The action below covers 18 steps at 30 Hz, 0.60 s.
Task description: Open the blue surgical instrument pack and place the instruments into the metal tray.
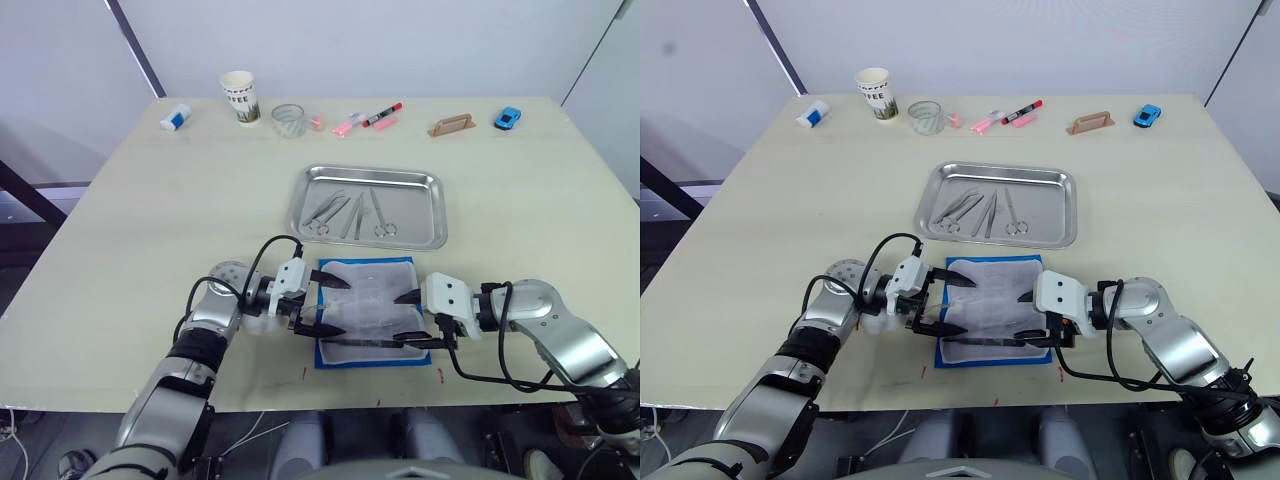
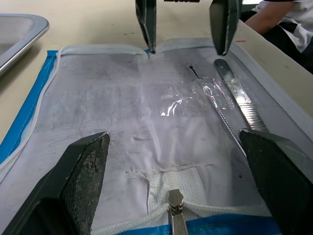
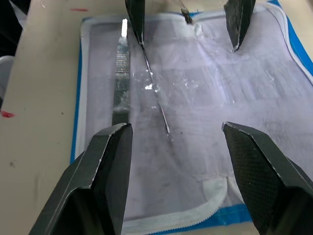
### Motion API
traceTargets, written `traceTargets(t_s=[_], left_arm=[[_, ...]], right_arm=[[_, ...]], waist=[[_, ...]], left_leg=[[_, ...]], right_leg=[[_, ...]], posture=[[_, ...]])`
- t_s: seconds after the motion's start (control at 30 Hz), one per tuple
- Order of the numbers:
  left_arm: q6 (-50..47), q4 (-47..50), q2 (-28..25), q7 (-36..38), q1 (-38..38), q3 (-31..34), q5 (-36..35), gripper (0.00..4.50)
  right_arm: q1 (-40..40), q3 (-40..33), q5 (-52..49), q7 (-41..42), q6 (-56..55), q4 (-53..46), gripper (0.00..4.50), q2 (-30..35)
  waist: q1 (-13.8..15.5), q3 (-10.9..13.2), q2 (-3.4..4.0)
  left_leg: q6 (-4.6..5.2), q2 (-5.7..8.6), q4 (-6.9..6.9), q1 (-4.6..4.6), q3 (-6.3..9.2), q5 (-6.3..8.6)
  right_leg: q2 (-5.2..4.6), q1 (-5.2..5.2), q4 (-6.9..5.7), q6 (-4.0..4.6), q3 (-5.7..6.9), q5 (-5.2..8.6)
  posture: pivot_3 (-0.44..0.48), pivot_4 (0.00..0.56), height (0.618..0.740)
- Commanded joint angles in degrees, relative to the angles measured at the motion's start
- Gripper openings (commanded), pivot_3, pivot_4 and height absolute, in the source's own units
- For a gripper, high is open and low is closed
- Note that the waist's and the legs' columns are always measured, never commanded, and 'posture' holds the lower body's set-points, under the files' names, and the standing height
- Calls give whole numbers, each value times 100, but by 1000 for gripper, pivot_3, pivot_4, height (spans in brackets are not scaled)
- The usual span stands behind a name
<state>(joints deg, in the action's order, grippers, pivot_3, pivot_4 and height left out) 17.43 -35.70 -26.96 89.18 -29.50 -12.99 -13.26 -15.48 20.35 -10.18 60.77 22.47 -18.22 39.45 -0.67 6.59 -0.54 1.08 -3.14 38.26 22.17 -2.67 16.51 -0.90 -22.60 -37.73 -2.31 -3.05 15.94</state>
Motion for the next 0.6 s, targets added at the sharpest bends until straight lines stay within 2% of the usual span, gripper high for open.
traceTargets(t_s=[0.03, 0.07, 0.6], left_arm=[[35, -343, 32, 330, 177, -151, 118, 4500], [40, -349, 35, 329, 174, -150, 121, 4500], [67, -376, 41, 301, 127, -144, 144, 4500]], right_arm=[[-110, 40, 26, 8, -151, 31, 2664, -115], [-112, 70, 68, 19, -203, 51, 2427, -119], [-106, 257, 462, -49, -314, 355, 2427, -337]], waist=[[0, 0, 0], [0, 0, 1], [5, -2, 2]], left_leg=[[0, 0, 0, 0, 0, 0], [0, 0, 0, 0, 0, 0], [0, 1, 2, -5, -1, 0]], right_leg=[[0, 0, 0, 0, 0, 0], [0, 0, 0, 0, 0, 0], [1, 3, -8, 0, -1, 0]], posture=[[0, 150, 740], [0, 150, 740], [0, 150, 740]])
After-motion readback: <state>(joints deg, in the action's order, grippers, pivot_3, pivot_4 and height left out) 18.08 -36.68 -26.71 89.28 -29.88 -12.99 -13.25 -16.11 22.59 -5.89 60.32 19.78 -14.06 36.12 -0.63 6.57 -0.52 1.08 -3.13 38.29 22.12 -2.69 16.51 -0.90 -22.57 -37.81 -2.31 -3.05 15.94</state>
